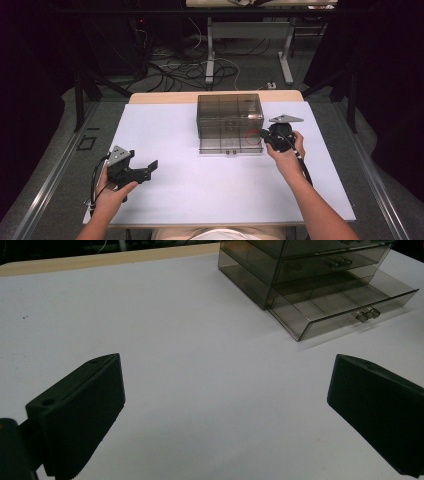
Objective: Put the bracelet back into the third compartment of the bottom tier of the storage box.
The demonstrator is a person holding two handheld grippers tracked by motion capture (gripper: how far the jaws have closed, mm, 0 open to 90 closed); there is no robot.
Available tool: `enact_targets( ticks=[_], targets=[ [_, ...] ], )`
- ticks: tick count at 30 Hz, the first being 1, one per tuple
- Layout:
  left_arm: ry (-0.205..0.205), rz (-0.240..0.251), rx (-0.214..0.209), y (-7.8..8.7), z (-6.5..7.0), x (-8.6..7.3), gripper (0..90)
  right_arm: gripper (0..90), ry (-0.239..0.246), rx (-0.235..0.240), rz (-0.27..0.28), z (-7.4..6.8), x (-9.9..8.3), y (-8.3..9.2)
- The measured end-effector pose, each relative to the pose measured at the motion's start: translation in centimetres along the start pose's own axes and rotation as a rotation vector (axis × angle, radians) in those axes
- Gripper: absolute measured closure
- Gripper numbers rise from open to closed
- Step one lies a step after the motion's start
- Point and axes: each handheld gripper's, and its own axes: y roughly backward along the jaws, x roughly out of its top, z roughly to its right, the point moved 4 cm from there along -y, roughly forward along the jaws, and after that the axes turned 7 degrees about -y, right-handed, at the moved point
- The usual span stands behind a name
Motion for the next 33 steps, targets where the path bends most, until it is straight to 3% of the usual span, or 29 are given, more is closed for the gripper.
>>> enact_targets(
  ticks=[33],
  targets=[
    [0.001,0.003,0.0,0.0,0.0,0.0,1.9,90.0,-0.005,-0.052,-0.042,0.5,-0.8,-3.5]
  ],
)
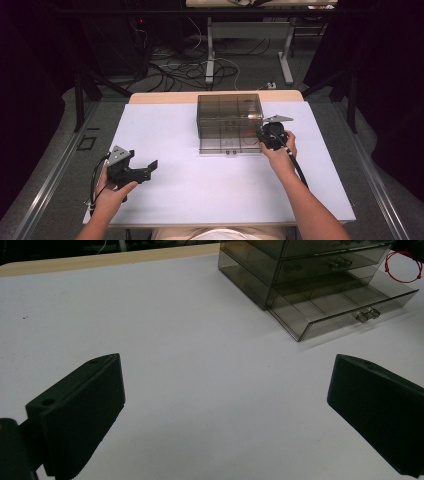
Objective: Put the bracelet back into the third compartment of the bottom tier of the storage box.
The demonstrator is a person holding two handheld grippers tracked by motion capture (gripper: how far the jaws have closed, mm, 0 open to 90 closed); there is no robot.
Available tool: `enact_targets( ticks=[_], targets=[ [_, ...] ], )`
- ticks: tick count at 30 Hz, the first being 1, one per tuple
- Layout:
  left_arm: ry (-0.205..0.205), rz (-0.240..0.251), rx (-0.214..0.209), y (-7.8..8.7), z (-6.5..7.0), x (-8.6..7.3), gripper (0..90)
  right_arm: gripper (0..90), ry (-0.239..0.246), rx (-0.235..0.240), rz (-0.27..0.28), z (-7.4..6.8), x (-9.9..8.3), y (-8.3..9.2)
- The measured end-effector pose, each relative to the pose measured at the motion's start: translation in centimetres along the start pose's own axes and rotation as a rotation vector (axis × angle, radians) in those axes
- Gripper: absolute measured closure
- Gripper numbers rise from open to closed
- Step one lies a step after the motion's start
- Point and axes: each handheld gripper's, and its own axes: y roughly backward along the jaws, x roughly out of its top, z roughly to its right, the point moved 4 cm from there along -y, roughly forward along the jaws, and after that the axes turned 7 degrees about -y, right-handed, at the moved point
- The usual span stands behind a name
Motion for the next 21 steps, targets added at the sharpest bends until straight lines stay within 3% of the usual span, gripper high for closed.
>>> enact_targets(
  ticks=[21],
  targets=[
    [-0.001,0.0,-0.001,0.0,0.0,0.0,1.9,90.0,-0.01,-0.017,-0.041,-0.1,-0.7,-1.5]
  ],
)
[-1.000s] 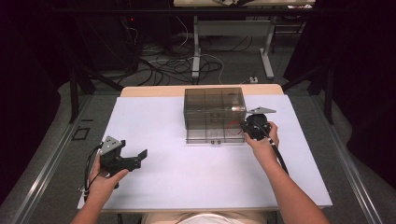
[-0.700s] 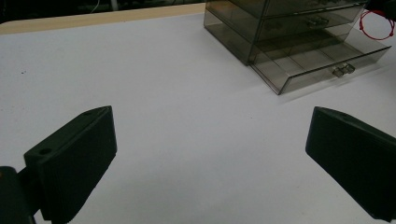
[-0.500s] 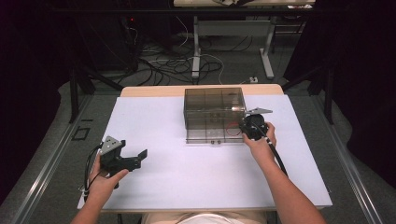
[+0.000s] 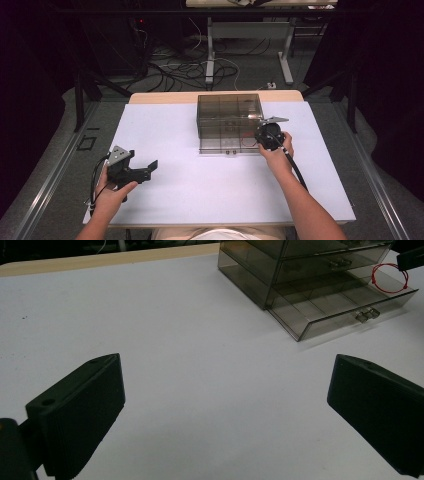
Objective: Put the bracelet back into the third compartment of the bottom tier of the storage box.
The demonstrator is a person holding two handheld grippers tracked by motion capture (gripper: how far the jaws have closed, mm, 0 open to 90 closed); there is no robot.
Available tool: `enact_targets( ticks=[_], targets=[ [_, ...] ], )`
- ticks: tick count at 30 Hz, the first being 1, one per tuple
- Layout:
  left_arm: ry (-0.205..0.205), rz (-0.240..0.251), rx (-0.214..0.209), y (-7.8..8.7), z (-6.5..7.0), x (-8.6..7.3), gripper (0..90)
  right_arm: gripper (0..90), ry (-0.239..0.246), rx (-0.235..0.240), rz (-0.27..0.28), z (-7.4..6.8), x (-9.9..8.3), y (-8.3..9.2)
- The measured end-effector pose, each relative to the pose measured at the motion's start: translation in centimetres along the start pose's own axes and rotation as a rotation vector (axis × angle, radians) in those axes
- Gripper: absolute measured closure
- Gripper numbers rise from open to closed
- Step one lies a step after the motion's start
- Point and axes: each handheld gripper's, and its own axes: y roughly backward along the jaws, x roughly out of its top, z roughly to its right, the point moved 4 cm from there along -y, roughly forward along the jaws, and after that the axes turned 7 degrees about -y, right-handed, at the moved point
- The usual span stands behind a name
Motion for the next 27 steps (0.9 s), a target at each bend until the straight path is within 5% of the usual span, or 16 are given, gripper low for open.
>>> enact_targets(
  ticks=[16,27],
  targets=[
    [0.0,-0.003,-0.001,0.01,0.03,-0.02,2.0,89.8,0.007,-0.022,-0.022,0.03,-0.38,-0.82],
    [0.0,0.0,-0.001,-0.04,0.0,0.0,1.9,76.8,0.016,-0.021,-0.021,0.05,-0.39,-0.69]
  ],
)
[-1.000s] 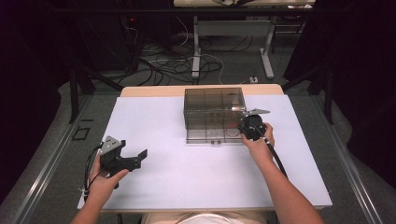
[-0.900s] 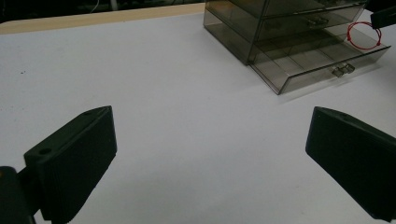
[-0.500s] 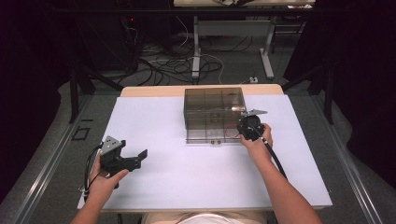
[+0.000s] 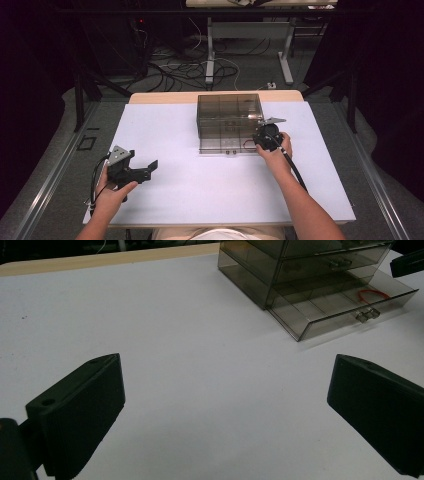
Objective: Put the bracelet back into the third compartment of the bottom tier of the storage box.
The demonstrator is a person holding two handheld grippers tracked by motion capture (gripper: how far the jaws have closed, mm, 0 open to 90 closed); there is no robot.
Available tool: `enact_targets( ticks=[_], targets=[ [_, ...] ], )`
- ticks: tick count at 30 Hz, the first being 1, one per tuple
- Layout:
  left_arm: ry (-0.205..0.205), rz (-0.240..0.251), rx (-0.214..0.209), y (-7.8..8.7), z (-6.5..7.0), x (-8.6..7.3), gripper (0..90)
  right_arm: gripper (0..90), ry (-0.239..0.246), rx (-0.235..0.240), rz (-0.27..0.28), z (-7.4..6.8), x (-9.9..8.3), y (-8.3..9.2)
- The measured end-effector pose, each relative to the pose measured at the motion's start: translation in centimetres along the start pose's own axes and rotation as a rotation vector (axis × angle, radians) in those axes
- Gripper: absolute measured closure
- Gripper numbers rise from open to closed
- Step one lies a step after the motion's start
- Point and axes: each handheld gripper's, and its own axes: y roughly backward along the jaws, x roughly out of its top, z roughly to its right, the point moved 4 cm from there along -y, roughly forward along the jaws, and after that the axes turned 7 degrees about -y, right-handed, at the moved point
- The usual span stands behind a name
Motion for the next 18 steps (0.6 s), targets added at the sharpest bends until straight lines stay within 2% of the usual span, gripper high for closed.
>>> enact_targets(
  ticks=[6,15,17,18],
  targets=[
    [0.003,-0.005,0.002,-0.04,-0.06,-0.03,1.9,70.8,-0.012,0.011,0.013,-0.05,0.12,0.14],
    [0.006,-0.004,0.005,-0.22,-0.24,-0.05,2.0,60.5,-0.004,0.048,0.013,-0.57,0.14,0.29],
    [0.017,-0.004,0.0,-0.29,-0.13,-0.02,1.9,57.2,0.001,0.057,0.013,-0.75,0.13,0.28],
    [0.008,-0.006,0.0,-0.32,-0.16,-0.02,2.0,55.3,0.0,0.06,0.015,-0.85,0.13,0.28]
  ],
)
